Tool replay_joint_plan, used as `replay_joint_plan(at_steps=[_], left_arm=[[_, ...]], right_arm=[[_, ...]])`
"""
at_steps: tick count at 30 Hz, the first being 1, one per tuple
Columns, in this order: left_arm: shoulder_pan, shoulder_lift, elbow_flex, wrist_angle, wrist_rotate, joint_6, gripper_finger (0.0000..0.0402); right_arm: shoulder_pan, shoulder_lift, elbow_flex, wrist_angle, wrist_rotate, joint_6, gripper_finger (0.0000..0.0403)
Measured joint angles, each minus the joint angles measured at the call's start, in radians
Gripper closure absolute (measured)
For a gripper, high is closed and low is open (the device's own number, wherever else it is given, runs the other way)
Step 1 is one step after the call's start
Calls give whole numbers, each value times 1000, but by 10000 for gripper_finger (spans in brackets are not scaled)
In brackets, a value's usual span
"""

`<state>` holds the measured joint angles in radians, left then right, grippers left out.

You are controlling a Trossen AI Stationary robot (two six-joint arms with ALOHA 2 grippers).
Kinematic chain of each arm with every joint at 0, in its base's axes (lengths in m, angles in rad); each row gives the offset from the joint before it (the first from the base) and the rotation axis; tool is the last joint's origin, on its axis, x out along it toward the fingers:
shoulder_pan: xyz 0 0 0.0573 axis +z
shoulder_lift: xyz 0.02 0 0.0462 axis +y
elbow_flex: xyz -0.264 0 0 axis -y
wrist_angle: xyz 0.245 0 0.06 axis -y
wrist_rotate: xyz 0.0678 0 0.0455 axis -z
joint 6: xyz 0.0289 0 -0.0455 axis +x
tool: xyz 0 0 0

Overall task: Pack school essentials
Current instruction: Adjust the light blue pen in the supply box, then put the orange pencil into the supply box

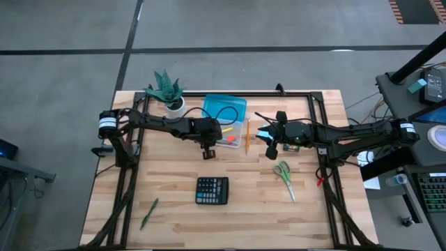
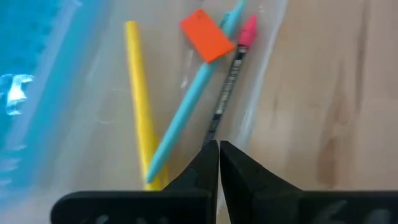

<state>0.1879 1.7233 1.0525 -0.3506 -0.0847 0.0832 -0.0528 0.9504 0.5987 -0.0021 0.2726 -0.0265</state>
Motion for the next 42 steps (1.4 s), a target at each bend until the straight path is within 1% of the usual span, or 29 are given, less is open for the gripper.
replay_joint_plan(at_steps=[2,3,9,11,15,19,22,26,29,36,39,42], left_arm=[[-3,6,0,51,47,1,401],[-6,7,0,75,54,3,401],[-7,-2,1,148,47,24,401],[-6,-5,2,155,12,56,402],[-6,-5,2,160,-104,84,402],[-20,-20,2,165,-128,80,402],[-68,-58,0,190,-151,81,401],[-154,-119,-21,240,-247,93,402],[-213,-171,-42,279,-265,108,402],[-305,-248,-57,284,-267,140,402],[-322,-272,-71,285,-292,161,401],[-323,-306,-110,288,-316,181,402]], right_arm=[[0,0,0,1,0,0,280],[0,0,0,1,0,0,280],[0,0,-1,1,0,6,280],[0,0,-1,1,0,5,280],[0,0,-1,1,0,6,280],[0,0,-1,1,0,6,280],[0,0,-3,1,0,7,280],[0,1,-6,1,0,29,280],[0,4,-6,7,0,44,280],[0,30,-2,42,0,164,280],[0,52,17,44,0,257,280],[0,86,37,34,-3,396,280]])
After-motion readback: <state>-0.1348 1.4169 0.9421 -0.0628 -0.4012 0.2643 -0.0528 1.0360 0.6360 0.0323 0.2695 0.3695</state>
